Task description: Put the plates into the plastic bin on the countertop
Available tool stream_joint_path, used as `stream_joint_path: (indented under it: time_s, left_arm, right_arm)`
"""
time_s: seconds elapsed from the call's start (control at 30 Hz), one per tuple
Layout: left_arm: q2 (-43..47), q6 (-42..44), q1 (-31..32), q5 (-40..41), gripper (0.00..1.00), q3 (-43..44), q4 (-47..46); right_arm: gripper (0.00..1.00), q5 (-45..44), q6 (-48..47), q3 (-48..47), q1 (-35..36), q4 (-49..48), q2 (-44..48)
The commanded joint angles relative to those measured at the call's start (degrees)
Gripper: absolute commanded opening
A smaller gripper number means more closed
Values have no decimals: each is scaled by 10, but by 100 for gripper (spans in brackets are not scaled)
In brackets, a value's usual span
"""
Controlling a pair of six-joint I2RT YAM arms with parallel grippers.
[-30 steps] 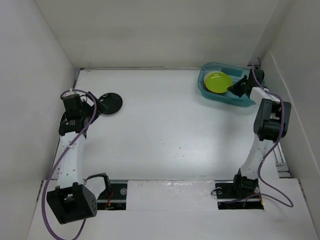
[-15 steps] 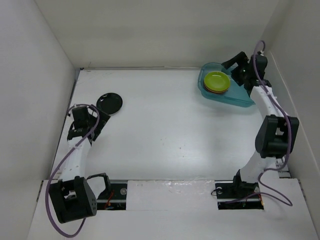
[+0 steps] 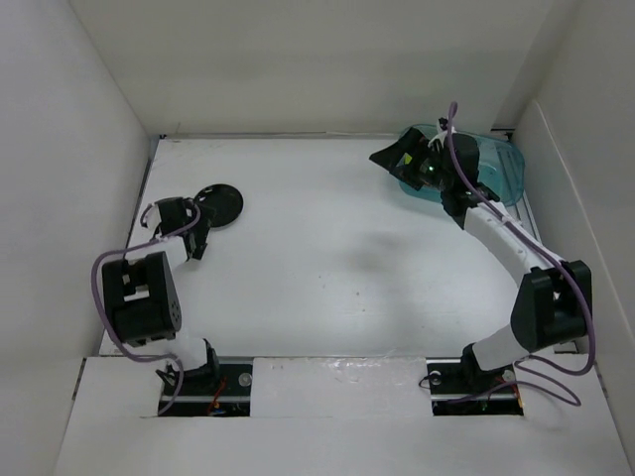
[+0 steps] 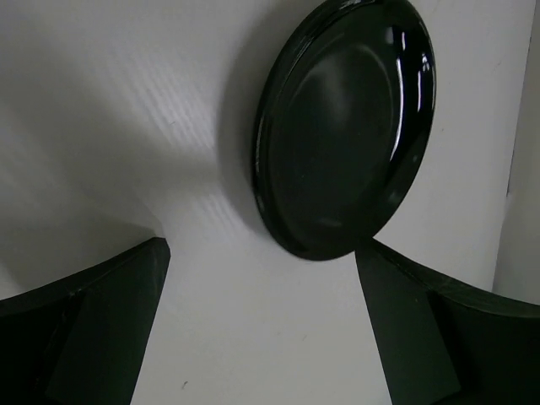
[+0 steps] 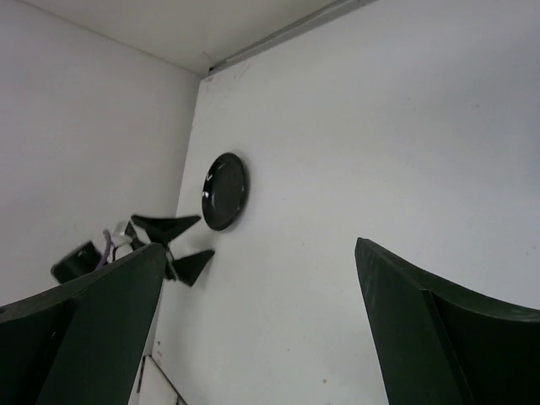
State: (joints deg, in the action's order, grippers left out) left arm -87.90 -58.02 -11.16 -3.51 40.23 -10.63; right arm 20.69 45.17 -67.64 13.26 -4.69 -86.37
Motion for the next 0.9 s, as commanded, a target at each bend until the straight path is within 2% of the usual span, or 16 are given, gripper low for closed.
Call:
stream_joint_path:
  time_s: [0.0, 0.2, 0.23, 0.27, 0.33, 0.37, 0.43, 0.47, 0.5, 0.67, 0.8, 0.87]
  left_arm:
    - [-67, -30, 22, 54, 91, 44, 44]
    - [-119, -52, 22, 74, 68, 130, 122]
    - [-125, -52, 22, 81, 55, 136, 128]
    - [-125, -52, 22, 81, 49, 136, 135]
    - [-131, -52, 22, 86, 45, 149, 142]
    - [-136, -52, 22, 86, 35, 157, 142]
    - [-143, -52, 22, 86, 24, 166, 150]
    - [-152, -52, 22, 86, 7, 172, 158]
    - [-158, -41, 22, 86, 0, 179, 164]
    - [-192, 7, 22, 35, 0, 229, 171]
    - [-135, 45, 60, -23, 0, 214, 107]
    - [-99, 72, 114, -13, 0, 254, 137]
  right_arm:
    - [100, 23, 4, 7, 20, -51, 15]
    - [99, 33, 21, 37, 21, -79, 31]
    - [99, 33, 21, 37, 21, -79, 39]
    - [99, 38, 21, 43, 16, -79, 39]
    - [99, 44, 33, 50, 3, -84, 59]
    - [99, 53, 33, 50, -2, -84, 65]
    - [99, 61, 33, 55, -10, -84, 75]
    - [99, 68, 33, 55, -19, -84, 87]
    - [99, 68, 33, 61, -19, -84, 93]
    - [98, 95, 28, 60, -39, -84, 106]
    - [98, 135, -31, 26, -6, -92, 66]
    - [98, 150, -54, 3, 15, -71, 39]
